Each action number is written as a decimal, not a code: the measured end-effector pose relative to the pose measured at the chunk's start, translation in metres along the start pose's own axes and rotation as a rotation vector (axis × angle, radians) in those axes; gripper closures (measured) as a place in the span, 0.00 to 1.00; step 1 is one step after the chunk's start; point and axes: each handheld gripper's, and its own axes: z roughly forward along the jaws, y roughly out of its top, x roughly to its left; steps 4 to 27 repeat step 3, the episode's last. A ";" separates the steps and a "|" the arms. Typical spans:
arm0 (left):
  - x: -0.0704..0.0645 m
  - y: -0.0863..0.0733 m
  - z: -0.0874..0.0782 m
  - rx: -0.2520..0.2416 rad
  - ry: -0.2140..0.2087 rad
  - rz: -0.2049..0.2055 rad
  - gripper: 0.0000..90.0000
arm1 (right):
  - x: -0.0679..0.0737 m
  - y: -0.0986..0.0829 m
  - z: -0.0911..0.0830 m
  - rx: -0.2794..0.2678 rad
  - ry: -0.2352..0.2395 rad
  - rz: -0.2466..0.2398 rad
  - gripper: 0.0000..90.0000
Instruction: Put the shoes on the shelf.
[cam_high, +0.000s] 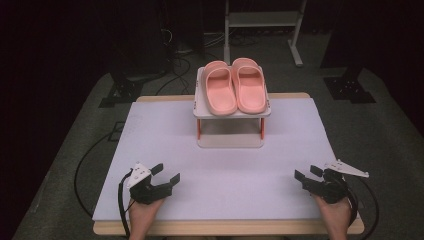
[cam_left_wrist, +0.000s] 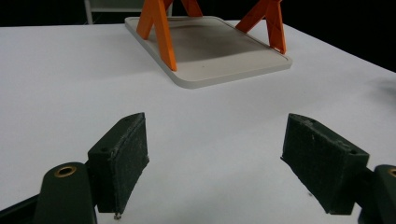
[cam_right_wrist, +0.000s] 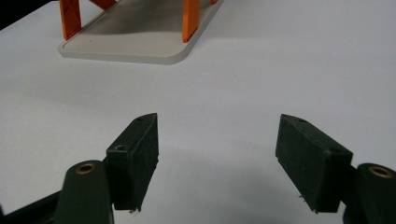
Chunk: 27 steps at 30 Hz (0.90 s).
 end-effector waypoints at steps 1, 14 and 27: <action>0.000 0.000 0.000 -0.001 -0.001 -0.001 0.24 | 0.000 -0.002 0.000 -0.002 0.001 0.000 0.33; 0.001 0.000 0.000 -0.004 0.000 -0.006 0.24 | 0.001 -0.005 0.002 0.002 0.009 0.000 0.33; 0.001 0.000 0.000 -0.004 0.000 -0.006 0.24 | 0.001 -0.005 0.002 0.002 0.009 0.000 0.33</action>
